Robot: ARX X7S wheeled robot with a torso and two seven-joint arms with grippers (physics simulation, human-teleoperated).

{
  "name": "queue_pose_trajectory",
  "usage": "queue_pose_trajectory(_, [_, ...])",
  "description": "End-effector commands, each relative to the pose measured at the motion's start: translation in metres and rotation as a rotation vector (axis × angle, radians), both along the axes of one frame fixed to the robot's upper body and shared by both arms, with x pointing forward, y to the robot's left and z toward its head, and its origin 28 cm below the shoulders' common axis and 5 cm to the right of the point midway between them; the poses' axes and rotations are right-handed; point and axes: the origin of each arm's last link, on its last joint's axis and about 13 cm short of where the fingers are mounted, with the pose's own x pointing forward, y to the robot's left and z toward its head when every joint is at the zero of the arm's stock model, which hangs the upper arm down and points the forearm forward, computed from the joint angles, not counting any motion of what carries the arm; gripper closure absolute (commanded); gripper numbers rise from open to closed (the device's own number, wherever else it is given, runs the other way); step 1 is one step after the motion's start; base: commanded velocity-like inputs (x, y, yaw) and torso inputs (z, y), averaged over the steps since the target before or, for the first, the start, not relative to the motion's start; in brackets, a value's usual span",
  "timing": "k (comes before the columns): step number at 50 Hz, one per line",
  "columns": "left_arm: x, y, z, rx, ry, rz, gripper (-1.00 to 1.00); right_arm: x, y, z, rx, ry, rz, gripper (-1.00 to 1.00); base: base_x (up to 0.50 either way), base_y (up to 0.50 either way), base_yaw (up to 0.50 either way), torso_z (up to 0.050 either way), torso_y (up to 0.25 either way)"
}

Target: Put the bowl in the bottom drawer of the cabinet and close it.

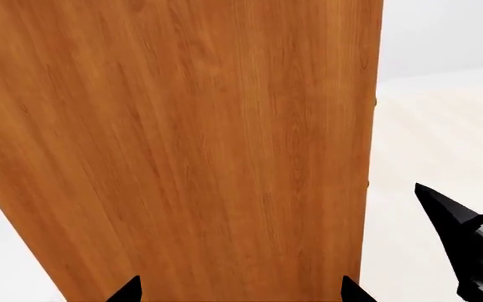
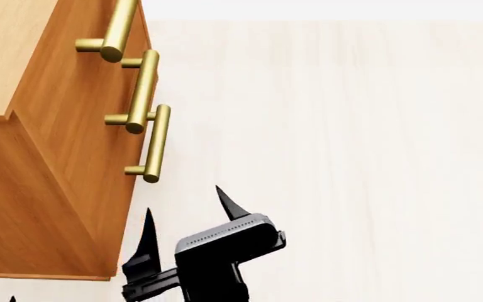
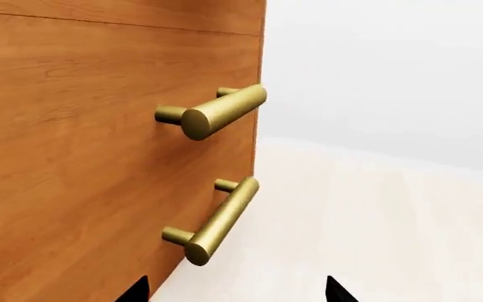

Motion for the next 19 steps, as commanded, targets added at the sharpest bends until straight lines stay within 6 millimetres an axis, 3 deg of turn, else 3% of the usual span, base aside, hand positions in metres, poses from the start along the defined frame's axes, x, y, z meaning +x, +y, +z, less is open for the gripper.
queue_pose_trajectory(1, [-0.002,-0.006,0.007,-0.076,-0.022,-0.058,-1.0,0.0,-0.027,0.018,0.032,-0.034,-0.042,-1.0,0.0,0.0,0.0,0.0,0.0])
queue_pose_trajectory(15, [-0.003,-0.008,0.007,-0.063,-0.018,-0.059,-1.0,-0.033,-0.069,0.045,0.098,-0.135,-0.155,-1.0,0.0,0.0,0.0,0.0,0.0])
queue_pose_trajectory(19, [-0.003,-0.008,0.006,-0.06,-0.018,-0.059,-1.0,-0.044,-0.076,0.044,0.112,-0.144,-0.171,-1.0,0.0,0.0,0.0,0.0,0.0])
